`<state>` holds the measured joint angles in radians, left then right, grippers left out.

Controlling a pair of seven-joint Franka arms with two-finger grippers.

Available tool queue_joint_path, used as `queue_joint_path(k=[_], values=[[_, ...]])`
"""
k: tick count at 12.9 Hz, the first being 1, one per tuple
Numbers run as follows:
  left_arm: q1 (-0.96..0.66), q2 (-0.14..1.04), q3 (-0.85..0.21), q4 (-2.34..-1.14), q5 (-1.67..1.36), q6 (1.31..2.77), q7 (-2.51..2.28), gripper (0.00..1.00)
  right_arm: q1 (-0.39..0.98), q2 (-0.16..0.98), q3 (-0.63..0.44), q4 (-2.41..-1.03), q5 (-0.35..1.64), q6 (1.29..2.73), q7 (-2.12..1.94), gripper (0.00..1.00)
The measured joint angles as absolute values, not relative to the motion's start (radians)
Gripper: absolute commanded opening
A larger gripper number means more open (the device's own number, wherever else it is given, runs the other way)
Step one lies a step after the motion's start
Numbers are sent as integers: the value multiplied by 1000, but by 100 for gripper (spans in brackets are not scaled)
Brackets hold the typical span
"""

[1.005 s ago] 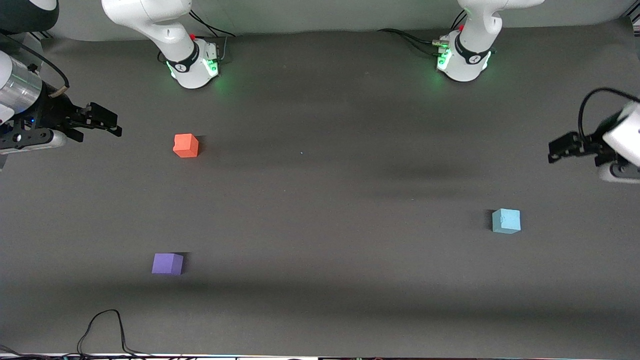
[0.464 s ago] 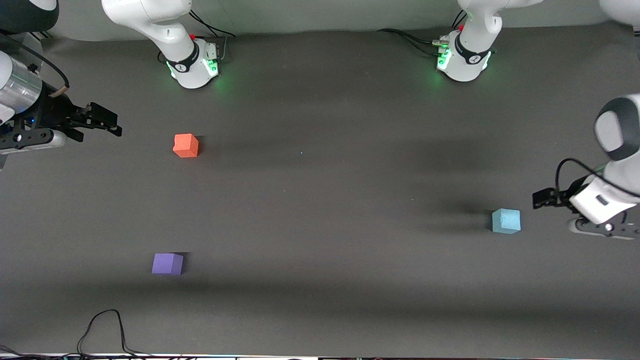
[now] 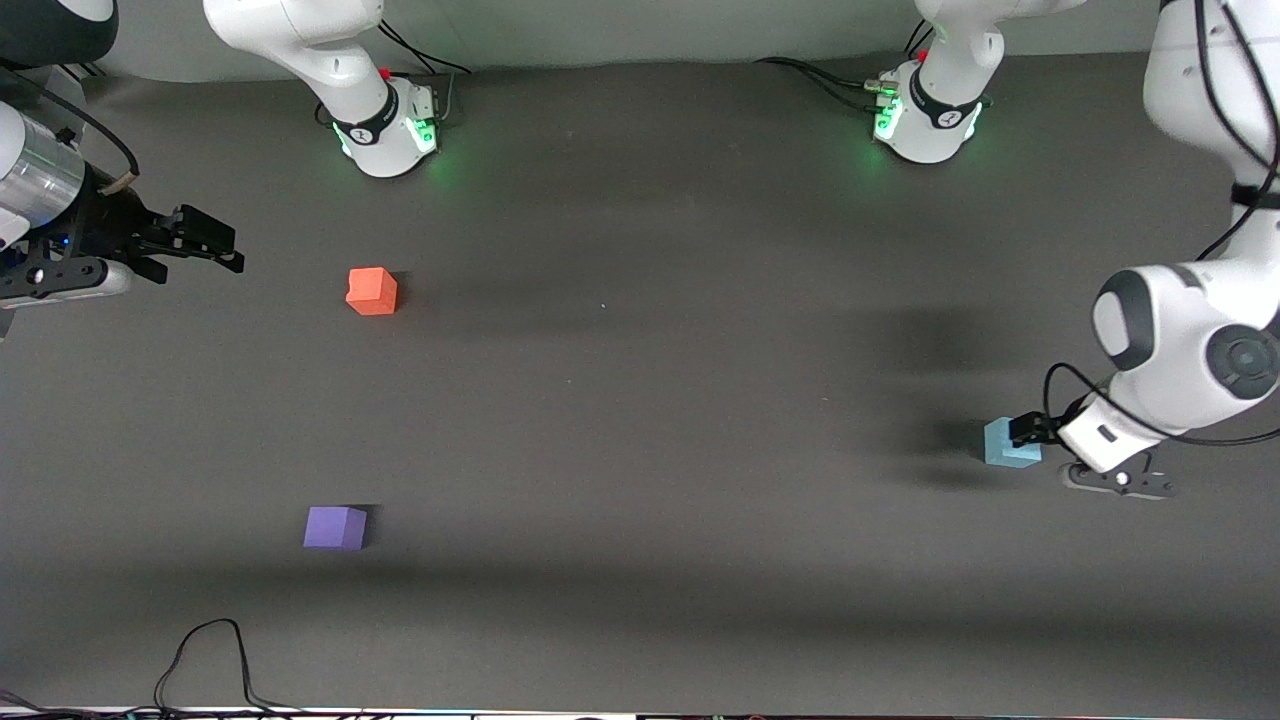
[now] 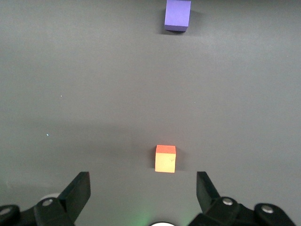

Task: Place blue block between orange and purple blocks
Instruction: 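Lower the left gripper over the blue block and close on it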

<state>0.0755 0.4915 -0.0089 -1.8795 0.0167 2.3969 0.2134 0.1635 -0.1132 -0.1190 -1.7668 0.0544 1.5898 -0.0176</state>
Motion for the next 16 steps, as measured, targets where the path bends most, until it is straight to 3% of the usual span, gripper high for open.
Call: queue_joint_path(k=[4,5,7,8,9,13,16], values=[[67,576,-12,-1909,18,2503,213,100,164,-113,-119,-1767,54,1590,-18,100],[66,586,-12,-1916,19,2512,213,93,164,-113,-119,-1767,54,1590,-18,100],[66,590,-11,-1919,19,2512,213,56,164,-113,-119,-1767,54,1590,-18,100],[67,590,-10,-1919,19,2509,213,43,164,-113,-119,-1767,54,1590,-18,100],[67,590,-8,-1919,19,2505,213,38,164,-113,-119,-1767,54,1590,-18,100],[68,587,-6,-1914,19,2492,213,37,165,-113,-119,-1767,54,1590,-18,100],[69,548,-2,-1841,19,2324,213,37,165,-113,-119,-1767,54,1590,-18,100]])
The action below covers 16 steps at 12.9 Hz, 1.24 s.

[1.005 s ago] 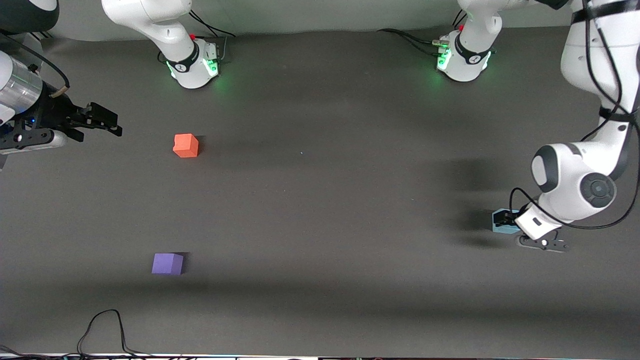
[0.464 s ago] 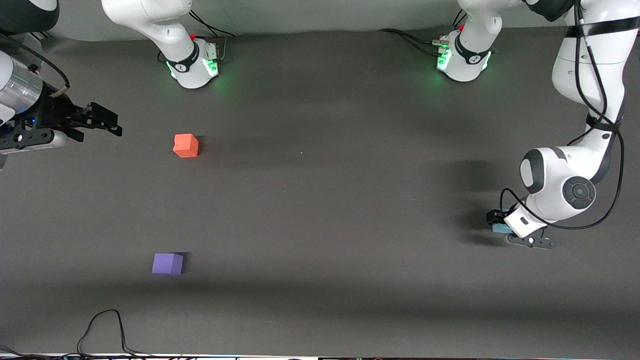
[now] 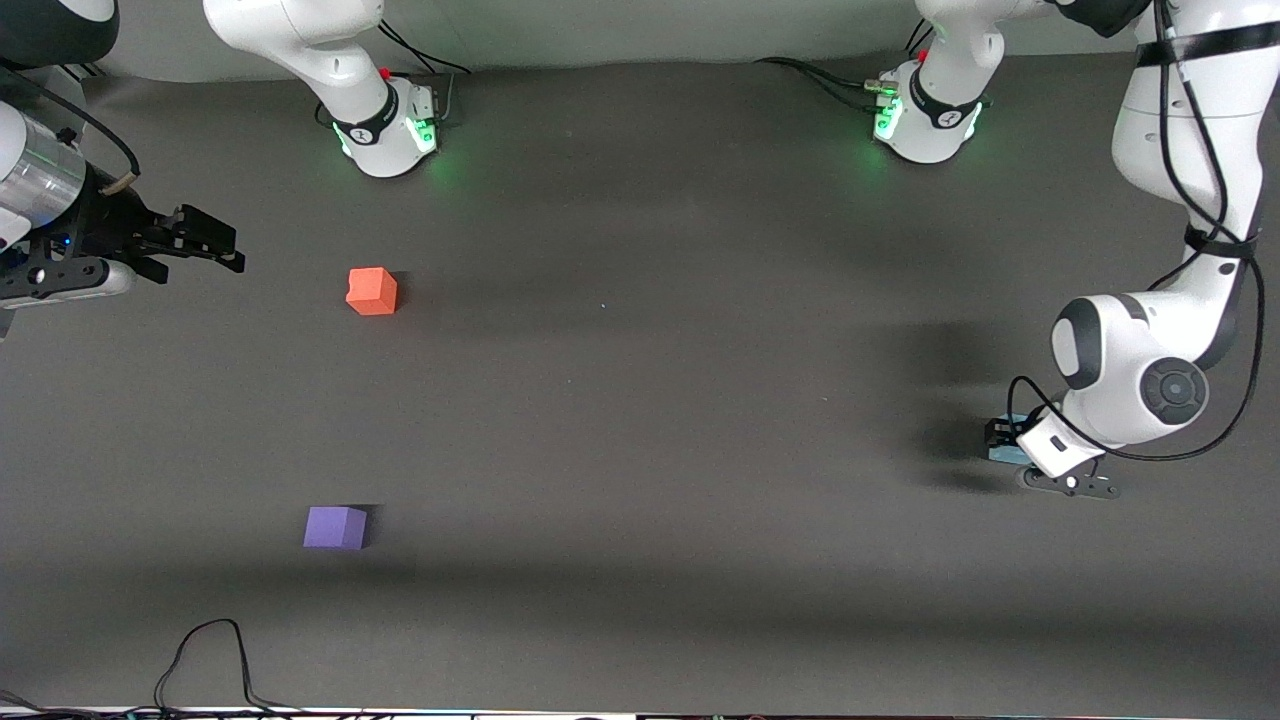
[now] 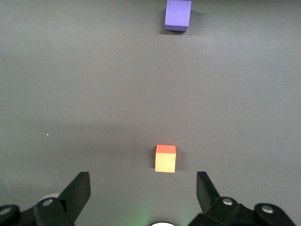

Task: Place blue block between orange and purple blocks
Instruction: 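Lower the left gripper over the blue block and close on it, then carry the blue block with the left gripper toward the table middle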

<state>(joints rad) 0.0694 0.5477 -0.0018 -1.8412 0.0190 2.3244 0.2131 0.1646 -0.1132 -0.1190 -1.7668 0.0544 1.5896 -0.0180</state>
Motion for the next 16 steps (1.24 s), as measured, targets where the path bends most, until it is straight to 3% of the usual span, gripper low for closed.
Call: queue_joint_path(k=[5,8,12,16], values=[[61,322,-12,-1753,22,2022,200,37,165,-113,-119,-1767,54,1590,-18,100],[-52,254,-28,-1703,18,1850,34,37,165,-113,-119,-1767,54,1590,-19,100],[-333,276,-48,-1582,14,1775,-380,37,165,-113,-122,-1767,54,1590,-19,100],[-603,449,-78,-1458,13,1822,-719,37,165,-113,-124,-1767,54,1590,-20,100]])
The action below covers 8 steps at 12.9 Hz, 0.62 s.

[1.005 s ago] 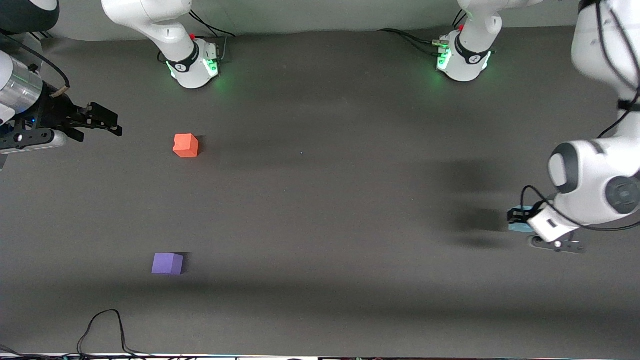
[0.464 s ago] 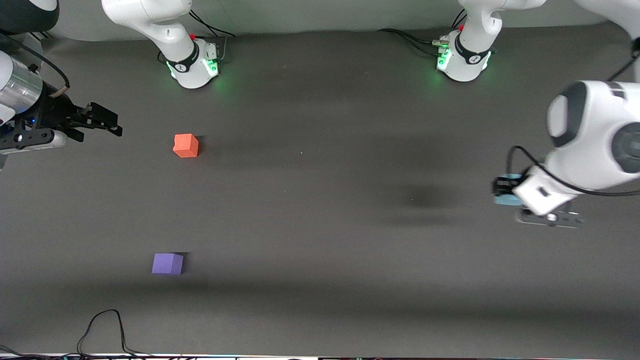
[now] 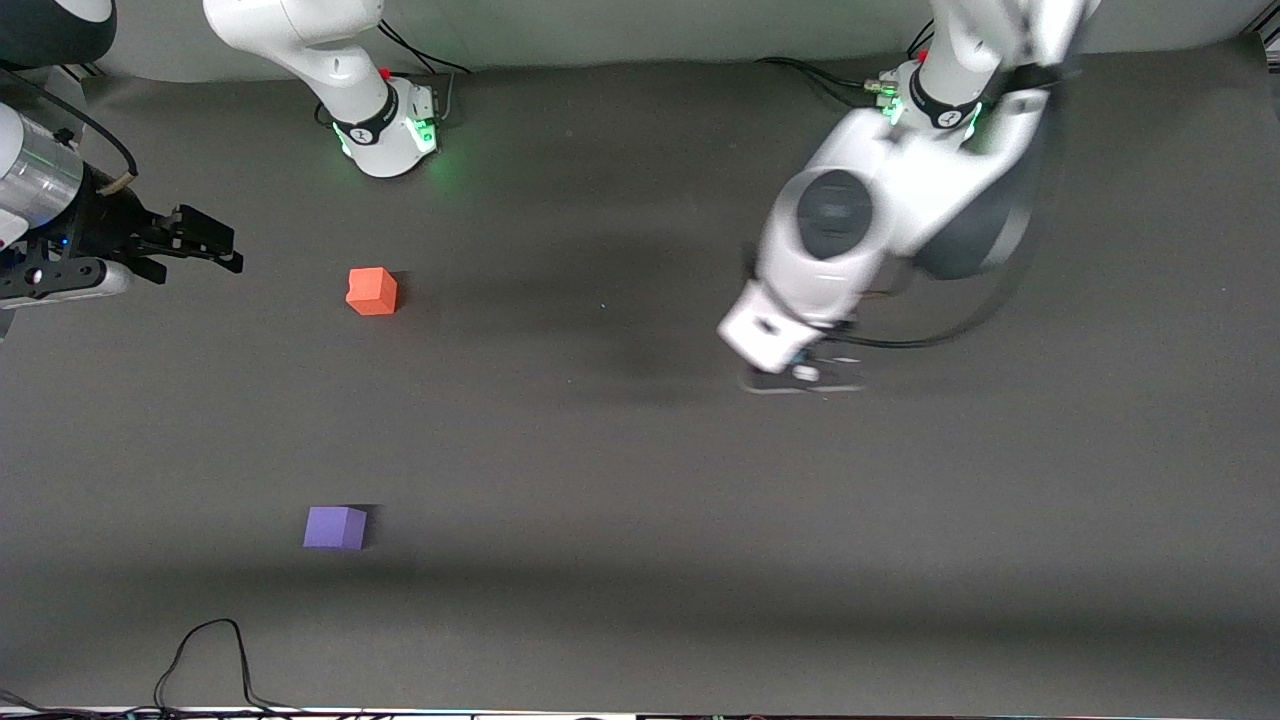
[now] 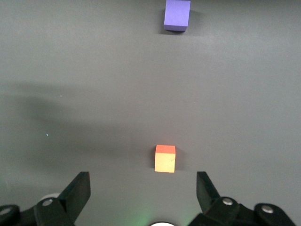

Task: Place blue block between orange and purple blocks
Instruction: 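Carry the blue block with the left gripper toward the table middle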

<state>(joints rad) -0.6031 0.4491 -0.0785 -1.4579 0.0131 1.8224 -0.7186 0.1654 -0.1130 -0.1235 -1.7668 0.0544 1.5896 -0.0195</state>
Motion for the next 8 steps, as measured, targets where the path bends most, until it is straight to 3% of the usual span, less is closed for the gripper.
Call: queue_joint_path(k=[3,8], values=[[-740,609,-86,-1382,15,1975,-864,37,165,-113,-124,-1767,54,1590,-20,100],[-839,800,-83,-1357,22,2183,-959,36,165,-112,-128,-1767,54,1589,-20,100]])
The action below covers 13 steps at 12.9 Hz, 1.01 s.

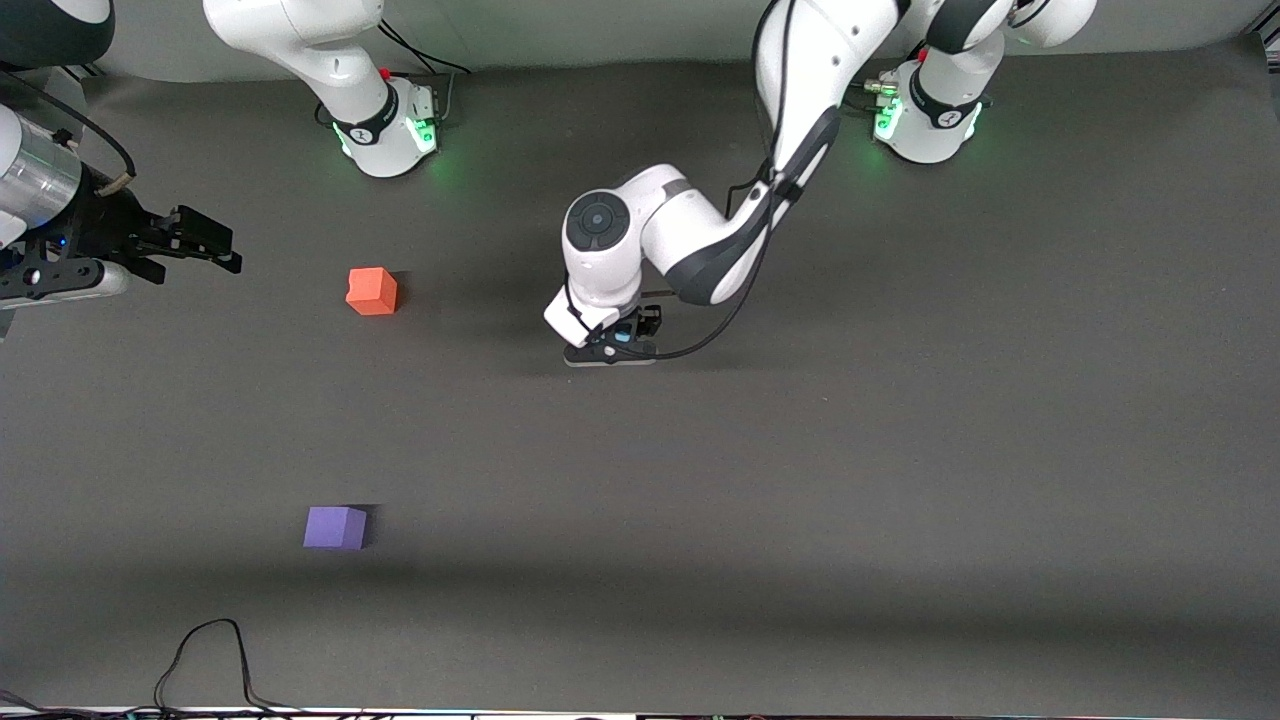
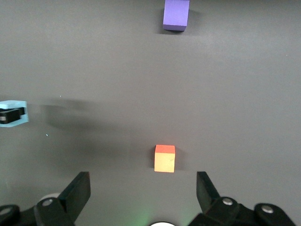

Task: Place blue block between orange and purple blocks
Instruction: 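Carry the blue block with the left gripper toward the table middle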

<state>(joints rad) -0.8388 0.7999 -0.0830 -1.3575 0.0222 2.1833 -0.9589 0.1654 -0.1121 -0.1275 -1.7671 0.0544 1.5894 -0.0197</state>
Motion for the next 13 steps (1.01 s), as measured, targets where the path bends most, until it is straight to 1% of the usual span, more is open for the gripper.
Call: queue_joint_path(k=[2,4,5,6,7,8,11,13], values=[[-850,855,-83,-1351,36,2231,-986,36,165,-111,-128,-1767,54,1589,-20,100],[-855,886,-82,-1349,48,2252,-1003,37,165,-110,-128,-1767,54,1589,-20,100],[-856,893,-82,-1347,52,2253,-1007,40,165,-109,-128,-1767,54,1589,-20,100],[-857,898,-82,-1346,55,2253,-1009,46,165,-109,-128,-1767,54,1589,-20,100],[-857,900,-81,-1345,61,2253,-1011,77,165,-108,-128,-1767,54,1589,-20,100],[-857,902,-80,-1344,71,2253,-1012,100,165,-108,-128,-1767,54,1589,-20,100],[-857,905,-78,-1335,86,2249,-1013,100,165,-108,-129,-1767,54,1589,-20,100],[-857,900,-77,-1315,87,2211,-1013,100,165,-107,-129,-1767,54,1589,-20,100]])
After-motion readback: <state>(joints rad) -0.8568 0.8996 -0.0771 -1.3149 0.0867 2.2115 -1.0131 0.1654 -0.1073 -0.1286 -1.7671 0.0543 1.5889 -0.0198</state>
